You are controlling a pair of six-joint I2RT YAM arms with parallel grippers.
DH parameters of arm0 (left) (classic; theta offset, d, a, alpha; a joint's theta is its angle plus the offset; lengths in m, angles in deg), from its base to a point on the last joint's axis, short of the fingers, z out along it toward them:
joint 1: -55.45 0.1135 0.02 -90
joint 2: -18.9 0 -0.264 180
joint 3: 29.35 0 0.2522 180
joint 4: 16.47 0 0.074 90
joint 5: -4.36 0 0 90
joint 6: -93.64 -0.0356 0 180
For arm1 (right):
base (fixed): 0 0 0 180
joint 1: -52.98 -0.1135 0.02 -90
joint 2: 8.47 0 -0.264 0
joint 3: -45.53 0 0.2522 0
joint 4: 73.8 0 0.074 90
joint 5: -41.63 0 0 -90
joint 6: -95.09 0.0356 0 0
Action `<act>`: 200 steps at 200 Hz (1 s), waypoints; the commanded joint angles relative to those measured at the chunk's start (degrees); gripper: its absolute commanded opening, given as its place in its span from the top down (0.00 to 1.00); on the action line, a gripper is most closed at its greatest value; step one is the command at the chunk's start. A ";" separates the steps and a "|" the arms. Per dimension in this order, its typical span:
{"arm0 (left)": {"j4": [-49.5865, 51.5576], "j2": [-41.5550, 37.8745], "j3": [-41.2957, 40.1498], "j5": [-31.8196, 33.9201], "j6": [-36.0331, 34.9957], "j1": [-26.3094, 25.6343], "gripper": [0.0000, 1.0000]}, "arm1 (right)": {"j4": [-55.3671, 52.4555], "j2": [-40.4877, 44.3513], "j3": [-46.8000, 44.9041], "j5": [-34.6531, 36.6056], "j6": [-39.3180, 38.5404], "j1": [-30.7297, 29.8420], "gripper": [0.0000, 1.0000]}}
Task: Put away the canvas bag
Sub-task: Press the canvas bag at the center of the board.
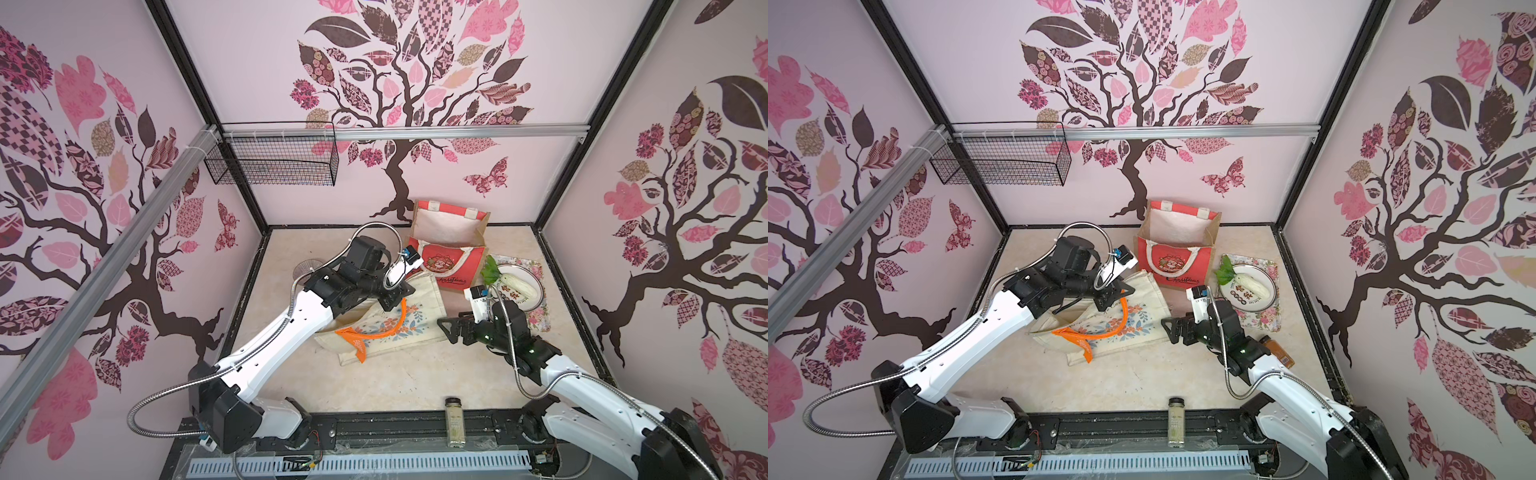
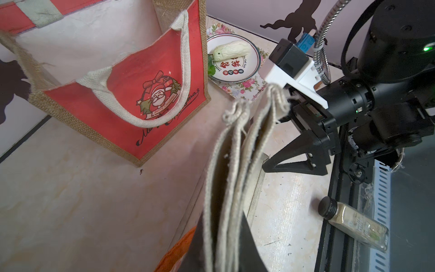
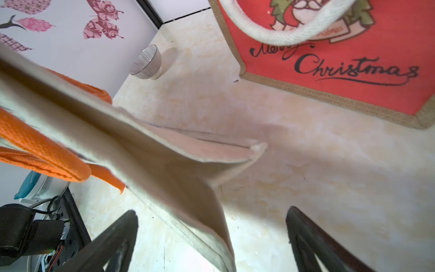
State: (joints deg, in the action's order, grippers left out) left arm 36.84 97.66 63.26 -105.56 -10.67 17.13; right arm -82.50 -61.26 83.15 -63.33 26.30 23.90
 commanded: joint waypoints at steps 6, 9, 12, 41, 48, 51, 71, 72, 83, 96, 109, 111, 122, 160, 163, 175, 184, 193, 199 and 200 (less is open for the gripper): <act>-2.55 -2.35 -0.80 0.33 0.71 0.09 1.00 | -7.10 2.60 1.19 -0.22 0.61 0.27 0.00; -2.55 -2.38 -0.78 0.33 0.73 0.09 1.00 | -7.11 2.92 0.97 -0.62 0.51 0.33 0.00; -2.65 -2.45 -0.76 0.25 0.74 0.06 1.00 | -7.04 3.14 0.67 -0.98 0.50 0.34 0.00; -2.55 -2.72 -0.89 -1.83 0.38 0.09 1.00 | 1.61 4.13 -3.89 -6.18 2.35 0.41 0.00; -2.48 -2.88 -0.80 -2.50 0.21 0.09 1.00 | 5.36 3.45 -5.13 -7.77 2.72 0.38 0.00; -2.30 -2.90 -0.80 -2.86 -0.04 0.05 1.00 | 6.93 3.03 -5.60 -8.33 2.77 0.42 0.00; -1.30 -2.99 -0.53 -4.59 -1.46 0.05 1.00 | 12.96 -0.61 -6.58 -10.48 1.95 0.51 0.00; -1.22 -2.95 -0.54 -4.64 -1.53 0.07 1.00 | 13.05 -0.85 -6.52 -10.59 1.84 0.51 0.00; -1.07 -2.92 -0.54 -4.99 -1.86 0.03 1.00 | 13.96 -3.41 -5.72 -12.28 0.93 0.49 0.00; -1.16 -2.98 -0.61 -5.04 -1.68 0.09 1.00 | 16.25 -6.46 -4.87 -16.59 0.13 0.52 0.01; -1.21 -3.01 -0.60 -5.65 -1.78 0.09 1.00 | 19.33 -9.35 -4.18 -21.92 -1.25 0.49 0.04; -1.16 -3.05 -0.62 -5.72 -1.84 0.09 1.00 | 19.71 -9.67 -4.06 -22.67 -1.57 0.51 0.04; -1.19 -3.06 -0.69 -5.90 -1.84 0.07 1.00 | 21.92 -11.32 -3.65 -25.46 -2.26 0.46 0.08; -0.77 -2.18 -0.46 -6.50 -1.80 0.09 1.00 | 29.14 -9.87 -4.53 -27.21 -4.76 -0.33 0.18; -0.74 -2.13 -0.39 -6.53 -1.83 0.09 1.00 | 28.90 -9.61 -4.38 -27.09 -5.29 -0.45 0.19; -0.69 -1.85 -0.36 -6.77 -1.72 0.09 1.00 | 27.78 -8.97 -3.76 -26.52 -7.19 -0.92 0.22; -0.72 -1.72 -0.37 -6.73 -1.76 0.07 1.00 | 26.53 -8.77 -3.10 -26.00 -8.58 -1.19 0.26; -0.68 -1.62 -0.36 -6.72 -1.71 0.05 1.00 | 25.51 -8.66 -2.56 -25.59 -9.54 -1.33 0.32; -0.69 -1.63 -0.30 -6.70 -1.71 0.09 1.00 | 25.44 -8.72 -2.42 -25.80 -10.15 -1.45 0.41; -0.70 -1.61 -0.24 -6.66 -1.70 0.09 1.00 | 25.44 -8.72 -2.42 -25.85 -10.23 -1.48 0.42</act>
State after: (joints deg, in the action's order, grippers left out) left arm 37.27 96.61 63.26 -110.70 -11.67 17.22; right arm -58.18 -71.45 77.05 -87.61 20.64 23.36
